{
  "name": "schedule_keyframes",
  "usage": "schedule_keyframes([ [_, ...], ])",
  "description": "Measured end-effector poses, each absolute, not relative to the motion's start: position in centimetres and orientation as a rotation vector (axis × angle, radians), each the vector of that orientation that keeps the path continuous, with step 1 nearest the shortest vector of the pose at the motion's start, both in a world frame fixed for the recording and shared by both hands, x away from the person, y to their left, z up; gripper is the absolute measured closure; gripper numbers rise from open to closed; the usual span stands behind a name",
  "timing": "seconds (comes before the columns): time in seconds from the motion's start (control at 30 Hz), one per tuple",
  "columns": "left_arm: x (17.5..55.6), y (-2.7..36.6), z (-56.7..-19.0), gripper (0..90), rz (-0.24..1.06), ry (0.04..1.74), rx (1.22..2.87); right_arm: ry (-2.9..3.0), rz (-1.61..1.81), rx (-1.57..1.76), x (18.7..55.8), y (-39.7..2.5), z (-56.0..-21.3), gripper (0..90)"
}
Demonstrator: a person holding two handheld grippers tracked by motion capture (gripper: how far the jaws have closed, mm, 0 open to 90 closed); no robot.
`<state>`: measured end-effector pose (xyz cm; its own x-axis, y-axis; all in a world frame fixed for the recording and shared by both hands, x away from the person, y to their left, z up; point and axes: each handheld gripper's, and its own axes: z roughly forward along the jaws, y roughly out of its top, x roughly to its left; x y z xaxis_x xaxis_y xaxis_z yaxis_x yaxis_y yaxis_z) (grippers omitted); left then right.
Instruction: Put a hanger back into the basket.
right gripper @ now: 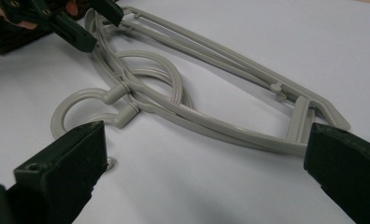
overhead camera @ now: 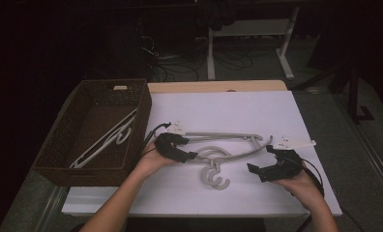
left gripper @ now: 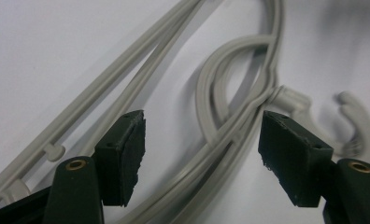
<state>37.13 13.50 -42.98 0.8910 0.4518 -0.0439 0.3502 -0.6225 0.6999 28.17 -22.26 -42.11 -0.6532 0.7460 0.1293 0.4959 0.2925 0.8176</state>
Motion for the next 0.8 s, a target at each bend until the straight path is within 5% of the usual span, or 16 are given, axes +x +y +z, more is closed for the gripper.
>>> schedule_keyframes([
  [0.8, 38.3, 12.0, -44.3, 40.8, 0.149, 0.445, 2.389, 2.296, 1.302, 1.125, 28.2, -22.1, -42.1, 0.0],
])
